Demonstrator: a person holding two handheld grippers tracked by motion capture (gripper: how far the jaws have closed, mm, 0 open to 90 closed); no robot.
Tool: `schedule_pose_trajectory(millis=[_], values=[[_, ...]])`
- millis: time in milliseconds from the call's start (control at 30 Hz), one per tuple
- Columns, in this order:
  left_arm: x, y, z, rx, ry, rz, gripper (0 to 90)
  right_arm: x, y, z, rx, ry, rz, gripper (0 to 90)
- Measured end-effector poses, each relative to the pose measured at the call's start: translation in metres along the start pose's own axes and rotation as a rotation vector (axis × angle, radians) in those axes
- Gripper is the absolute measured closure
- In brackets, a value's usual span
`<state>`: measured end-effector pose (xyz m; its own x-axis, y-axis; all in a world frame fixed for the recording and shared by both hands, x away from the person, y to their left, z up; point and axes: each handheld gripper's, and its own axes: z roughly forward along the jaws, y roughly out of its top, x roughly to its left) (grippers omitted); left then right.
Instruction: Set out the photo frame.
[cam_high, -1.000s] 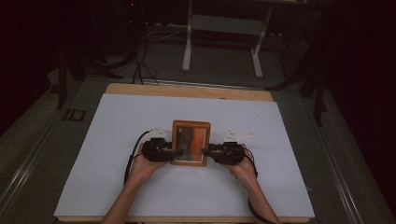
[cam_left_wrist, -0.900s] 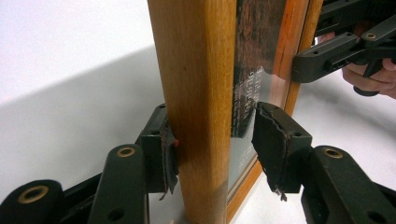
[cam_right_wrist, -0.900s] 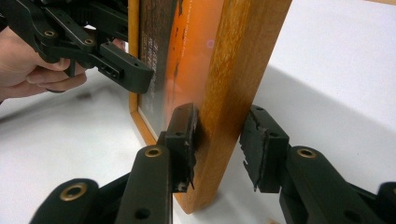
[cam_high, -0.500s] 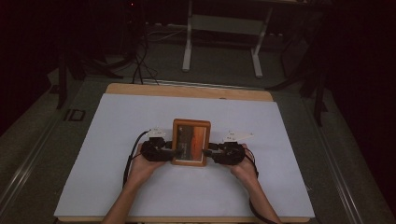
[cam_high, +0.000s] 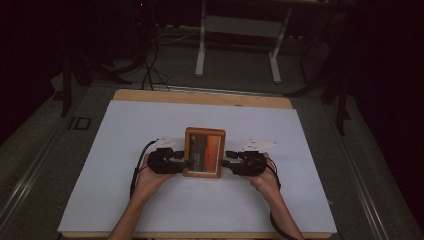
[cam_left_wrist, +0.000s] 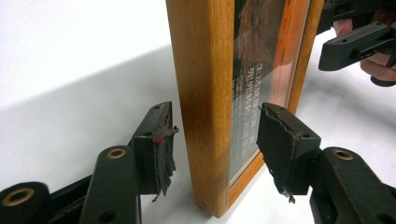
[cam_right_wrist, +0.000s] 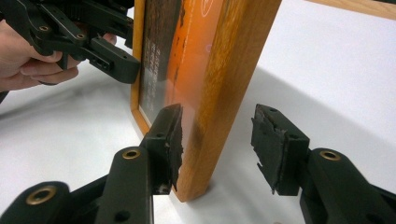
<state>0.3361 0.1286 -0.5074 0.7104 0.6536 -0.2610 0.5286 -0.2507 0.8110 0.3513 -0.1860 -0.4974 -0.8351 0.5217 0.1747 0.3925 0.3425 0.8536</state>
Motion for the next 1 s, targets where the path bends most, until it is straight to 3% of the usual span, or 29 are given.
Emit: schedule_pose_trajectory(millis=[400,800,1000], values=[[-0.001,0.007,-0.026,-0.079,0.022,0.007,46.5,-0.004,0.005,-0.014,-0.021,-0.017,0.009,50.4],[0.005,0.005,-0.049,-0.127,0.064,-0.026,46.2,-0.015,0.002,-0.029,-0.009,-0.051,0.032,49.1],[0.01,0.002,-0.056,-0.108,0.132,-0.033,46.2,-0.02,-0.002,-0.034,0.023,-0.093,0.037,48.5]])
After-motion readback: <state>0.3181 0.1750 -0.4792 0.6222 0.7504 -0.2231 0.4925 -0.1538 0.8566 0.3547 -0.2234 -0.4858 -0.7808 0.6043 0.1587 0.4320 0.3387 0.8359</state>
